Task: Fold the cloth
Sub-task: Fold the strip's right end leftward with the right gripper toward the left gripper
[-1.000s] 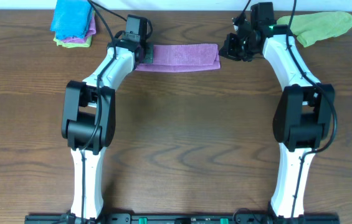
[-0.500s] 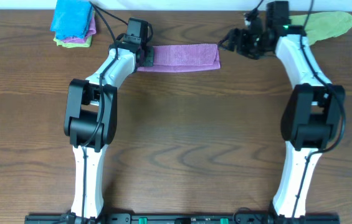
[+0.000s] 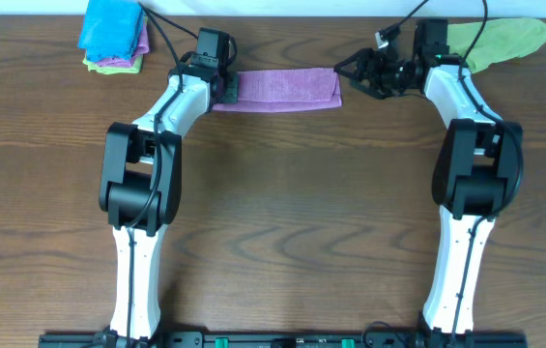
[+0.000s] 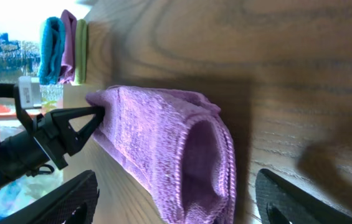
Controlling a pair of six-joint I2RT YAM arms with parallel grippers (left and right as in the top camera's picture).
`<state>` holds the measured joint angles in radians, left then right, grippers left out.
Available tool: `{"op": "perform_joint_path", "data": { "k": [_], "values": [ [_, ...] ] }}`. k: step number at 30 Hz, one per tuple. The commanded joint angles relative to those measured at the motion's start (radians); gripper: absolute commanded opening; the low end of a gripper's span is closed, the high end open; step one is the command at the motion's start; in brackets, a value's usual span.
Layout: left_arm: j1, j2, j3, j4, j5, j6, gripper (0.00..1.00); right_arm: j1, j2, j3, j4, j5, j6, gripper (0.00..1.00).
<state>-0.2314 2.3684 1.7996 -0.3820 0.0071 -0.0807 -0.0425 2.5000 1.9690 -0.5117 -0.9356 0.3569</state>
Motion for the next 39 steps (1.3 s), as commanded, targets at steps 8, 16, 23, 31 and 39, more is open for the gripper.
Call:
{"op": "perform_joint_path", "data": {
  "k": [8,16,23,31,39],
  "values": [
    [0.001,0.048,-0.002,-0.026,0.020,0.006,0.06,0.019,0.039,0.015,-0.005,-0.030,0.025,0.82],
    [0.001,0.048,-0.002,-0.026,0.021,0.006,0.06,0.049,0.082,0.015,-0.001,-0.010,0.040,0.80],
    [0.001,0.048,-0.002,-0.025,0.043,0.006,0.06,0.070,0.084,0.015,0.007,-0.003,0.042,0.55],
    [0.001,0.033,-0.001,-0.024,0.076,0.006,0.06,0.068,0.083,0.015,0.026,-0.020,0.085,0.01],
    [0.008,-0.175,0.025,-0.026,0.076,-0.002,0.06,0.035,0.021,0.016,-0.019,-0.055,0.072,0.01]
  ]
}}
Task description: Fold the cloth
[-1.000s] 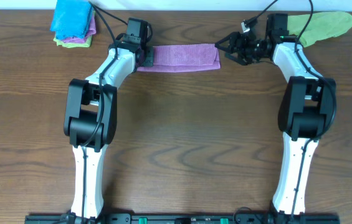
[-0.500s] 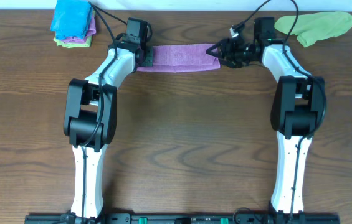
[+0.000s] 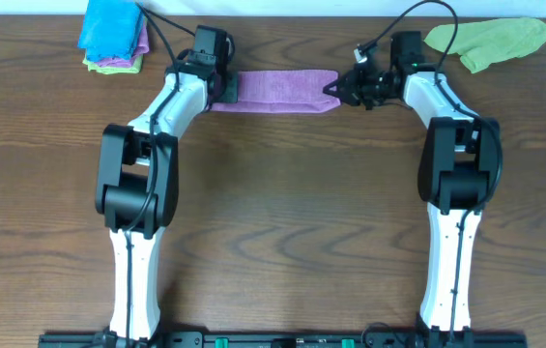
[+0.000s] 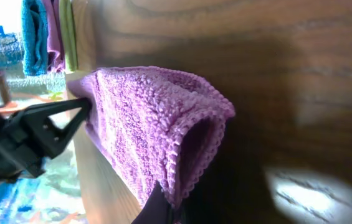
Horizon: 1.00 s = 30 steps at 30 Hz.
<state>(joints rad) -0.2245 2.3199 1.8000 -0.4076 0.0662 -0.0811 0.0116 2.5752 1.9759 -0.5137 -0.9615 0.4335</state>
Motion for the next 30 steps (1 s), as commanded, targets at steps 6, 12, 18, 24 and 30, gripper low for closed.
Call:
{"op": "perform_joint_path", "data": {
  "k": [6,12,18,24,30],
  "values": [
    [0.002,-0.308,0.024,-0.025,0.016,-0.005,0.06,-0.053,-0.173,0.010,-0.270,0.187,-0.159,0.01],
    [0.002,-0.429,0.024,-0.097,0.016,-0.005,0.06,-0.066,-0.328,0.010,-0.515,0.520,-0.256,0.01],
    [0.002,-0.465,0.024,-0.162,0.050,-0.032,0.06,-0.030,-0.442,0.010,-0.568,0.743,-0.256,0.01],
    [0.003,-0.518,0.024,-0.164,0.087,-0.031,0.06,0.098,-0.430,0.010,-0.555,0.841,-0.298,0.01],
    [0.003,-0.594,0.024,-0.177,0.088,-0.031,0.06,0.220,-0.396,0.010,-0.499,0.981,-0.310,0.01]
  ]
}}
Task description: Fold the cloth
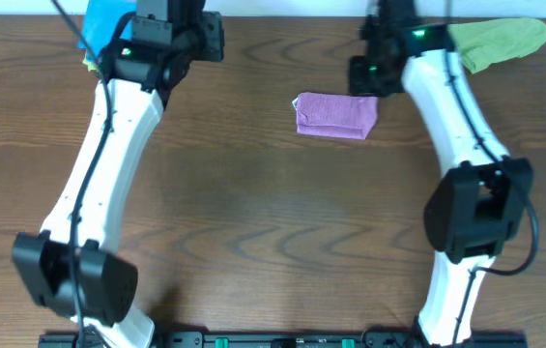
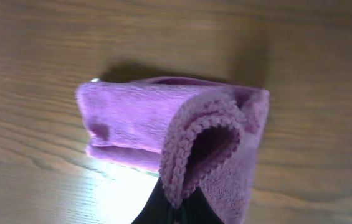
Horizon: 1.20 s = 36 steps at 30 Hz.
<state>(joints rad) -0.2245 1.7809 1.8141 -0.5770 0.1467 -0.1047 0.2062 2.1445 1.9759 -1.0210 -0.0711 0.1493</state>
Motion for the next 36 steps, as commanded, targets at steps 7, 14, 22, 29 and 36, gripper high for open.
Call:
{"op": "perform_joint_path", "data": {
  "k": [7,14,22,29,36],
  "values": [
    [0.003,-0.136,0.010,-0.060,0.007,-0.003,0.06,0.063,0.137,0.010,0.017,0.101,-0.031,0.01],
    [0.003,-0.168,0.010,-0.080,0.007,0.004,0.06,0.090,0.175,0.010,0.055,0.093,-0.031,0.01],
    [0.003,-0.167,0.010,-0.097,0.008,0.004,0.06,0.135,0.178,0.010,0.106,0.090,-0.031,0.01],
    [0.003,-0.167,0.010,-0.103,0.007,0.005,0.06,0.175,0.190,0.010,0.127,0.029,-0.031,0.29],
    [0.037,-0.166,0.010,-0.104,-0.023,0.003,0.06,0.171,0.191,0.011,0.158,-0.101,-0.031,0.47]
  ]
}}
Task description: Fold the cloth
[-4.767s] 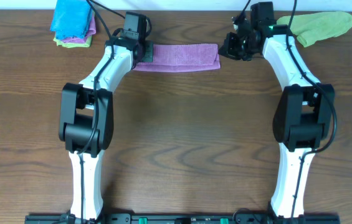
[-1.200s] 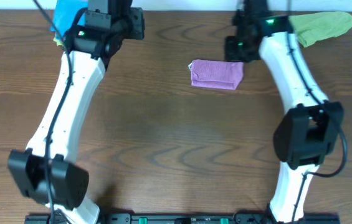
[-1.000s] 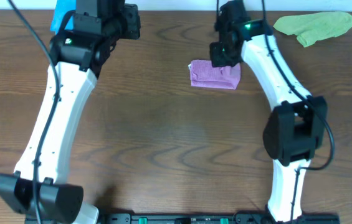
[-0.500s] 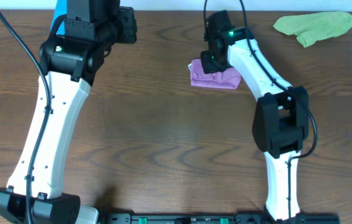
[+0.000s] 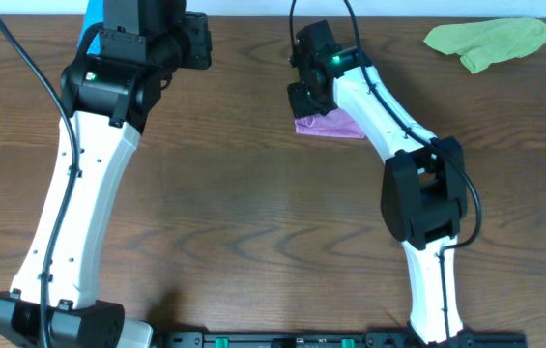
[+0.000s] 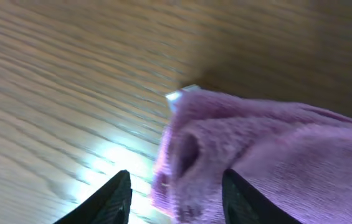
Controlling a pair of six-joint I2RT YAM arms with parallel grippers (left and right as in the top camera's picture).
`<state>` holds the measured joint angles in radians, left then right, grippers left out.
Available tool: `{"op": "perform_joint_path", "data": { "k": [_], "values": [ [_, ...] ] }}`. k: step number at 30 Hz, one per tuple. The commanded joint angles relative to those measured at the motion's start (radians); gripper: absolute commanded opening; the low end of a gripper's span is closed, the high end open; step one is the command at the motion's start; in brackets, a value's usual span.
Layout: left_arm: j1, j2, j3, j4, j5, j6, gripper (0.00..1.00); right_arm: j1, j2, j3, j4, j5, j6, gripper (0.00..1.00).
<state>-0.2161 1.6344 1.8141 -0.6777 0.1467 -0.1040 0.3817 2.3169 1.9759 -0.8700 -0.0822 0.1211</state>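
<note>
The purple cloth (image 5: 335, 125) lies as a short folded packet on the wooden table, right of centre toward the back. In the overhead view my right gripper (image 5: 303, 101) sits over the packet's left end. The right wrist view shows that gripper (image 6: 176, 199) open, its two dark fingertips (image 6: 110, 200) spread wide. The cloth's rolled end (image 6: 256, 155) lies between and beyond them. My left gripper (image 5: 193, 41) is raised high at the back left, away from the cloth; its fingers are not visible.
A crumpled green cloth (image 5: 490, 39) lies at the back right corner. A blue cloth (image 5: 90, 17) shows at the back left, mostly hidden behind the left arm. Brown wood table (image 5: 253, 242) extends toward the front.
My right gripper was shut on the packet's looped right end. It is now open and sits at the packet's left end. The cloth lies about where it was; the left arm stays raised.
The cloth first lay as a long strip at the back, my left gripper at its left end and my right open by its right end. Then the right was shut on that end. Later the cloth lay doubled into a short packet, left arm lifted away. Now the right is open.
</note>
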Motion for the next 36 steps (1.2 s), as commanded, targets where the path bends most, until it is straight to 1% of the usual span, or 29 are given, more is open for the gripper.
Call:
{"op": "perform_joint_path", "data": {
  "k": [1,2,4,6,8,9,11,12,15,17,18,21,22,24,25,27,31,36],
  "values": [
    [0.042,-0.020,0.010,-0.005,-0.022,-0.001,0.06,-0.011,0.019,0.011,0.006,-0.109,-0.003,0.46],
    [0.058,-0.020,0.007,-0.006,-0.022,-0.001,0.06,-0.019,0.019,0.012,0.005,-0.118,0.001,0.44],
    [0.088,-0.017,0.005,-0.014,-0.014,-0.002,0.06,-0.034,0.014,0.017,0.002,-0.128,0.021,0.43],
    [0.111,-0.008,0.004,-0.026,0.016,-0.001,0.06,-0.051,-0.002,0.021,0.002,-0.149,0.020,0.47],
    [0.127,0.015,0.002,-0.036,0.055,-0.002,0.06,-0.069,-0.026,0.023,0.002,-0.154,0.020,0.48],
    [0.132,0.037,-0.001,-0.041,0.082,-0.002,0.06,-0.082,-0.048,0.024,-0.001,-0.154,0.019,0.50],
    [0.134,0.093,-0.002,-0.053,0.124,-0.008,0.12,-0.106,-0.086,0.024,-0.013,-0.154,0.019,0.55],
    [0.134,0.118,-0.002,-0.054,0.148,-0.008,0.15,-0.117,-0.101,0.024,-0.021,-0.154,0.011,0.60],
    [0.125,0.219,-0.002,-0.045,0.259,-0.009,0.17,-0.156,-0.150,0.024,-0.053,-0.154,-0.025,0.63],
    [0.116,0.282,-0.002,-0.040,0.306,-0.025,0.20,-0.183,-0.161,0.024,-0.069,-0.154,-0.027,0.64],
    [0.109,0.315,-0.002,-0.038,0.325,-0.035,0.22,-0.197,-0.162,0.024,-0.082,-0.154,-0.027,0.64],
    [0.087,0.407,-0.002,-0.014,0.404,-0.039,0.35,-0.237,-0.161,0.024,-0.123,-0.154,-0.029,0.63],
    [0.078,0.435,-0.002,0.001,0.444,-0.039,0.44,-0.248,-0.161,0.024,-0.132,-0.154,-0.030,0.63],
    [0.063,0.480,-0.002,0.036,0.525,-0.039,0.53,-0.265,-0.161,0.024,-0.140,-0.154,-0.034,0.62],
    [0.051,0.510,-0.002,0.061,0.574,-0.039,0.60,-0.276,-0.161,0.024,-0.146,-0.154,-0.034,0.62],
    [0.038,0.547,-0.002,0.090,0.619,-0.040,0.69,-0.287,-0.161,0.024,-0.156,-0.154,-0.034,0.62],
    [0.021,0.623,-0.002,0.159,0.711,-0.081,0.72,-0.297,-0.161,0.024,-0.159,-0.154,-0.042,0.61],
    [-0.004,0.684,-0.001,0.207,0.718,-0.095,0.74,-0.297,-0.161,0.024,-0.158,-0.154,-0.060,0.61]
  ]
}}
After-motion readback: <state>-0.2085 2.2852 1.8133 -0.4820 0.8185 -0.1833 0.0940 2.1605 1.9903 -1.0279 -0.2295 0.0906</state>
